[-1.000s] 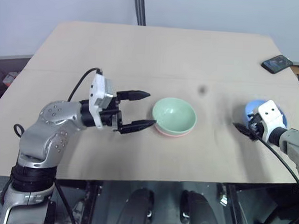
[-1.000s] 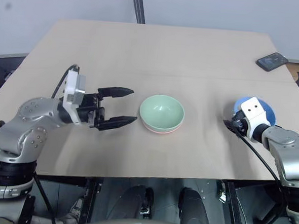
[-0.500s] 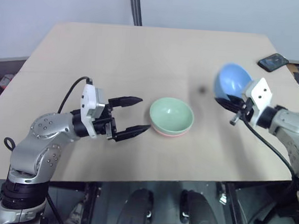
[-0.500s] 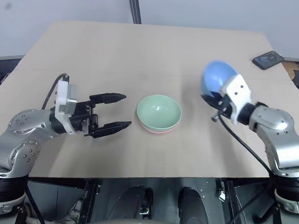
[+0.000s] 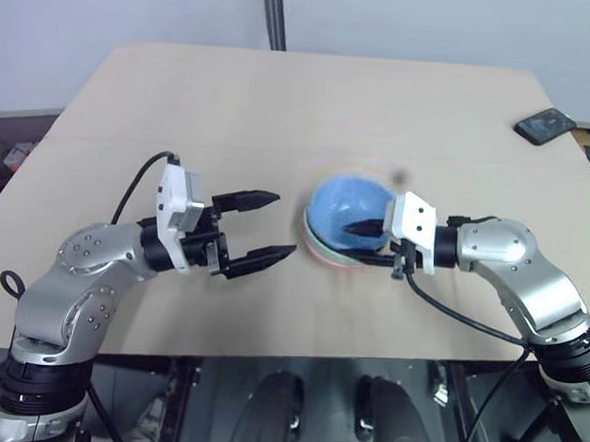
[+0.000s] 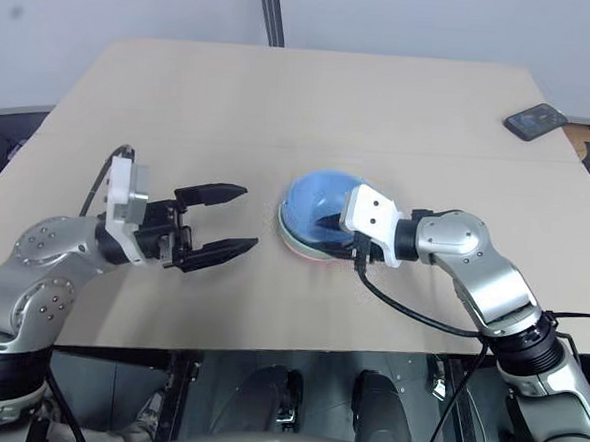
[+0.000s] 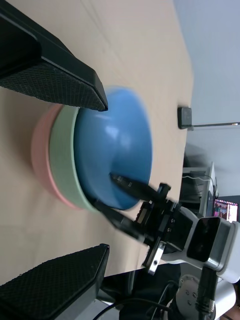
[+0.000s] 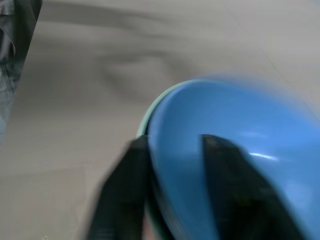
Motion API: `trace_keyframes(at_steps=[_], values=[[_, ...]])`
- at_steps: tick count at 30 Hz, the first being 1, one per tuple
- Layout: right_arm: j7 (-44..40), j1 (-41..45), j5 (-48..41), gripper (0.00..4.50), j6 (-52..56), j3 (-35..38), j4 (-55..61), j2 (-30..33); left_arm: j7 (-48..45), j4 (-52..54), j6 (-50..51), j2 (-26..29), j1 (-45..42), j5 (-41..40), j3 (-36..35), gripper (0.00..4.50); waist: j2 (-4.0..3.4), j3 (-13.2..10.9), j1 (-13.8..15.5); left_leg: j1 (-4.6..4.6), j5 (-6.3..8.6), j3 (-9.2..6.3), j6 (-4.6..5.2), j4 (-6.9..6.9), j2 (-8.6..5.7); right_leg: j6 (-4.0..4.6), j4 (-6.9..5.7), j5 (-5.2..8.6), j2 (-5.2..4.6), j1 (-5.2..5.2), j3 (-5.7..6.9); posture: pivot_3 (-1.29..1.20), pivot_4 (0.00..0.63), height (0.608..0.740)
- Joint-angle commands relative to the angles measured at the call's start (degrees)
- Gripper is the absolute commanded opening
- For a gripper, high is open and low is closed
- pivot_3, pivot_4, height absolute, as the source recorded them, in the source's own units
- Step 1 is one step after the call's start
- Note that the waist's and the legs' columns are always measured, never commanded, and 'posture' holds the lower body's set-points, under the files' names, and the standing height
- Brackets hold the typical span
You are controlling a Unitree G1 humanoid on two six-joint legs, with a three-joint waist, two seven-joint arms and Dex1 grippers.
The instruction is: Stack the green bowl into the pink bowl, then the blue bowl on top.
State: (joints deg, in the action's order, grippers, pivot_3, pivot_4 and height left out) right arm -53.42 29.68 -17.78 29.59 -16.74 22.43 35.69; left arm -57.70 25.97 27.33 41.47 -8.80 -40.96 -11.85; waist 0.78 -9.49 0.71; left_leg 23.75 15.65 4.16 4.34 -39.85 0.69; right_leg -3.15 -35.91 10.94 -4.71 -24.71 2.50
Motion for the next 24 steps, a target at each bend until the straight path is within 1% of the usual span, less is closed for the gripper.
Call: trace_keyframes(at_steps=[1,2,4,6,8,10,13,16,18,21,24], values=[[2.45,-0.58,-5.46,3.54,1.52,7.80,4.90,-1.42,1.85,3.09,-0.04,0.38,1.07,-1.08,-2.00,4.50,0.00,0.00,0.01,0.00,0.00,0.00,0.00,0.00,0.01,0.00,0.00,0.00,0.00,0.00,0.00,0.00,0.150,0.740],[3.72,-1.13,-7.83,4.02,2.79,10.49,5.94,-2.14,3.19,3.20,-0.99,0.08,1.45,0.80,-1.51,4.50,0.00,0.00,0.02,0.00,0.00,0.00,0.00,0.00,0.01,0.00,0.00,0.00,-0.01,0.01,0.00,0.00,0.150,0.740],[6.04,-2.47,-11.13,4.02,4.92,14.88,7.61,-2.96,5.68,3.20,-2.59,-0.65,1.86,3.88,-0.58,4.50,0.00,0.00,0.16,0.00,0.00,-0.01,0.00,0.00,0.00,0.00,0.00,-0.01,-0.02,0.02,0.01,0.00,0.150,0.740],[8.58,-4.28,-11.77,4.02,5.42,18.16,8.66,-2.97,8.05,3.09,-3.25,-1.81,2.08,5.18,-0.47,4.50,0.01,0.01,0.26,0.00,0.00,-0.03,0.00,0.00,-0.02,0.00,0.00,-0.01,-0.05,0.04,0.03,0.00,0.150,0.740],[7.69,-7.68,-11.97,4.02,4.52,21.22,8.59,-0.75,10.22,2.65,-4.57,-3.61,2.76,6.22,-0.95,4.50,0.01,0.01,0.25,0.00,0.01,-0.04,0.00,0.00,-0.05,0.01,0.02,-0.01,-0.09,0.06,0.05,0.00,0.150,0.740],[6.52,-11.13,-12.05,4.02,3.96,24.05,7.74,1.75,10.40,2.29,-5.79,-4.19,3.95,6.89,-1.53,4.50,0.01,0.01,0.18,0.00,0.01,-0.05,0.02,0.00,-0.08,0.01,0.02,0.00,-0.11,0.07,0.05,0.00,0.150,0.740],[3.03,-18.29,-12.25,4.02,1.86,30.39,4.04,6.23,10.81,1.69,-7.32,-3.54,6.98,8.43,-3.74,4.50,0.00,0.00,0.07,-0.01,0.02,-0.01,0.03,0.01,-0.07,0.01,0.02,0.00,-0.10,0.06,0.03,0.00,0.150,0.740],[-0.02,-23.89,-13.12,4.02,-0.72,36.07,1.49,9.01,10.14,1.78,-7.59,-2.47,11.01,8.67,-6.21,4.50,-0.01,0.01,-0.01,-0.04,0.03,0.04,0.04,0.01,-0.04,0.17,0.02,0.10,-0.09,0.06,0.00,0.00,0.150,0.740],[-1.86,-26.90,-13.44,4.02,-2.34,39.12,0.02,10.19,8.81,1.77,-6.15,-1.25,14.10,7.15,-8.06,4.50,-0.03,0.02,-0.06,-0.08,0.04,0.07,0.06,0.01,0.00,0.20,0.01,0.12,-0.07,0.06,-0.04,0.00,0.150,0.740],[-3.77,-29.68,-13.47,4.02,-3.53,41.43,-0.98,11.38,7.31,1.49,-5.17,0.21,16.47,5.66,-9.95,4.50,-0.03,0.03,0.05,-0.08,0.10,0.07,0.16,0.00,0.02,0.21,0.00,0.13,-0.07,0.06,-0.04,0.00,0.150,0.740],[-4.34,-30.90,-14.19,4.02,-3.78,42.25,-0.77,11.84,6.58,1.35,-4.33,1.06,17.52,4.60,-11.03,4.50,-0.03,0.03,0.11,-0.08,0.11,0.05,0.17,0.00,0.03,0.21,0.00,0.14,-0.09,0.08,-0.03,0.00,0.150,0.740]])
